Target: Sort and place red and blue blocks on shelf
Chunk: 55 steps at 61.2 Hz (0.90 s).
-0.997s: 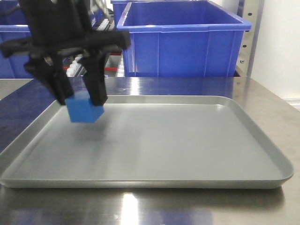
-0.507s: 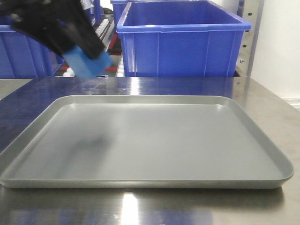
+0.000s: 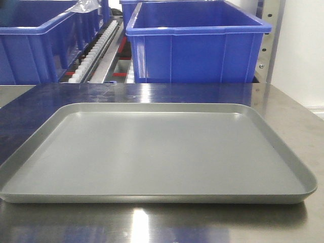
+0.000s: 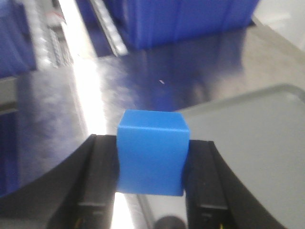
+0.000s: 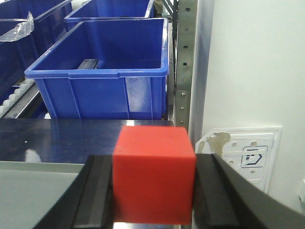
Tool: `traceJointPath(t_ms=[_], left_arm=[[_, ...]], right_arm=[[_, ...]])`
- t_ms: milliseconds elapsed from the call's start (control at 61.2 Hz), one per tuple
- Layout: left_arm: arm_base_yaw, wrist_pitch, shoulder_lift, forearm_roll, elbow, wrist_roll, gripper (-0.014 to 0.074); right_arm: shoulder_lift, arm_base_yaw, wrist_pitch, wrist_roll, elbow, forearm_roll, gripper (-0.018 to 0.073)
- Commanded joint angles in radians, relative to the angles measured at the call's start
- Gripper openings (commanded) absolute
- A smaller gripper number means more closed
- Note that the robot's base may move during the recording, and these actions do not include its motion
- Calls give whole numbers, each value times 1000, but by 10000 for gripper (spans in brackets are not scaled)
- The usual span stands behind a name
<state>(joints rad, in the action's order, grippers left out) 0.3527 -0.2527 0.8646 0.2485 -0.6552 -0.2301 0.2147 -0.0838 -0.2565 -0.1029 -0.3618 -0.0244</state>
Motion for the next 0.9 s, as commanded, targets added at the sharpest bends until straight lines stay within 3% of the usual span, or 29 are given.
traceJointPath(t_ms=[0,114,441,882], left_arm=[[-39,173,-90,-2,30,19,129],[-101,226,-206,-2,101,19,129],[-258,227,-467,-2,148,19,129],[-269,211,-502,0,148,19,122]], right_arm=[[10,1,95,6,-26,-10,69],[10,1,95,6,-26,-10,69],[10,1,95,6,-26,-10,69],[10,1,95,6,-26,-10,69]])
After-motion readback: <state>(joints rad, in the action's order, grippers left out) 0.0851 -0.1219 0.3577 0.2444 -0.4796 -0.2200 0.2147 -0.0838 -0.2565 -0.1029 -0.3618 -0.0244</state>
